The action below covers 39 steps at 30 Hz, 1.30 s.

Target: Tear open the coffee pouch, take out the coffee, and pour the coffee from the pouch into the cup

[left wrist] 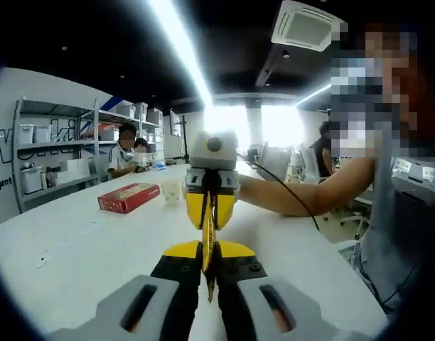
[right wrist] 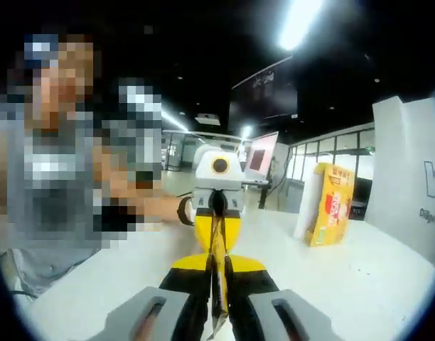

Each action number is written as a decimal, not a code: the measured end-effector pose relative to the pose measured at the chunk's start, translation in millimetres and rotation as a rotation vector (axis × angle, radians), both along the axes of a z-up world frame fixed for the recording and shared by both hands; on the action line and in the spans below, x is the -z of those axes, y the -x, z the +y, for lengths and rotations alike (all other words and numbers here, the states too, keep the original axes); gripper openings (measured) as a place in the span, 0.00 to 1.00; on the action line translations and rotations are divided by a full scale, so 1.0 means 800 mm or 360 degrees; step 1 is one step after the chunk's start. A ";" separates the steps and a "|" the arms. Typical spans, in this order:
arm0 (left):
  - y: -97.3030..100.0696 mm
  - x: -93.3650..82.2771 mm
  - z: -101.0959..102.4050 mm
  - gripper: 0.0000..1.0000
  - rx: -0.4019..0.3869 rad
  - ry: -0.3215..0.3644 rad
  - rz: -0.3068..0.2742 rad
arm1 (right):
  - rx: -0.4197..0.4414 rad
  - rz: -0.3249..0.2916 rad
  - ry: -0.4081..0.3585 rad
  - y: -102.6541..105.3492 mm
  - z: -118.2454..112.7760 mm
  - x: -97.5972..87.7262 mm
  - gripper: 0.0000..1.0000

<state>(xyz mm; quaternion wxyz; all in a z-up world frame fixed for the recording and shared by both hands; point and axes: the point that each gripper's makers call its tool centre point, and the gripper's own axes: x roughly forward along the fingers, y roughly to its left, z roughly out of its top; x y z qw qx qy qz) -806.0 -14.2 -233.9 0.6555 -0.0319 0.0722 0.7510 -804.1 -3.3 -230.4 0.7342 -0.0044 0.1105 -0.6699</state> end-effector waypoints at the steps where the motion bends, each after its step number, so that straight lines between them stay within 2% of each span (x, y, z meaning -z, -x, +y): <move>1: 0.000 0.000 0.000 0.10 0.0001 0.0000 0.0000 | 0.0000 -0.0001 -0.0001 0.000 0.000 0.000 0.09; 3: 0.001 0.000 0.000 0.10 -0.0008 -0.0006 0.0007 | 0.0013 0.0010 0.0003 0.000 -0.001 0.000 0.09; 4: 0.007 -0.003 -0.001 0.10 -0.0044 -0.0024 0.0042 | 0.0043 0.0021 0.0012 0.004 -0.001 -0.002 0.09; 7: 0.018 -0.019 0.001 0.14 -0.0120 -0.0140 0.0227 | 0.0109 -0.0006 0.0078 0.015 0.004 -0.013 0.08; 9: 0.019 -0.032 0.000 0.16 -0.0135 -0.0244 0.0276 | 0.0113 -0.0036 0.0150 0.018 0.007 -0.023 0.08; 11: 0.018 -0.037 -0.004 0.17 -0.0122 -0.0290 0.0213 | 0.0107 -0.0064 0.0219 0.018 0.008 -0.030 0.08; 15: 0.024 -0.059 -0.014 0.18 -0.0123 -0.0490 0.0114 | 0.0073 -0.0160 0.0524 0.019 0.009 -0.065 0.08; 17: 0.022 -0.071 -0.018 0.18 -0.0089 -0.0598 0.0079 | 0.0087 -0.0217 0.0643 0.025 0.008 -0.074 0.08; 19: 0.015 -0.086 -0.023 0.18 -0.0030 -0.0730 0.0116 | 0.0111 -0.0252 0.0715 0.032 0.003 -0.076 0.08; 21: 0.013 -0.096 -0.027 0.19 -0.0038 -0.0804 0.0148 | 0.0106 -0.0273 0.0827 0.032 0.000 -0.088 0.08; 25: 0.014 -0.110 -0.034 0.18 -0.0065 -0.0911 0.0146 | 0.0089 -0.0314 0.0879 0.025 -0.008 -0.093 0.08; 28: 0.018 -0.117 -0.038 0.18 -0.0076 -0.0982 0.0113 | 0.0083 -0.0300 0.0876 0.017 -0.017 -0.091 0.08; 32: 0.021 -0.119 -0.043 0.12 -0.0107 -0.1015 0.0154 | 0.0095 -0.0306 0.0914 0.022 -0.016 -0.095 0.08; 39: 0.028 -0.121 -0.046 0.12 -0.0135 -0.1041 0.0147 | 0.0122 -0.0316 0.0937 0.026 -0.021 -0.091 0.08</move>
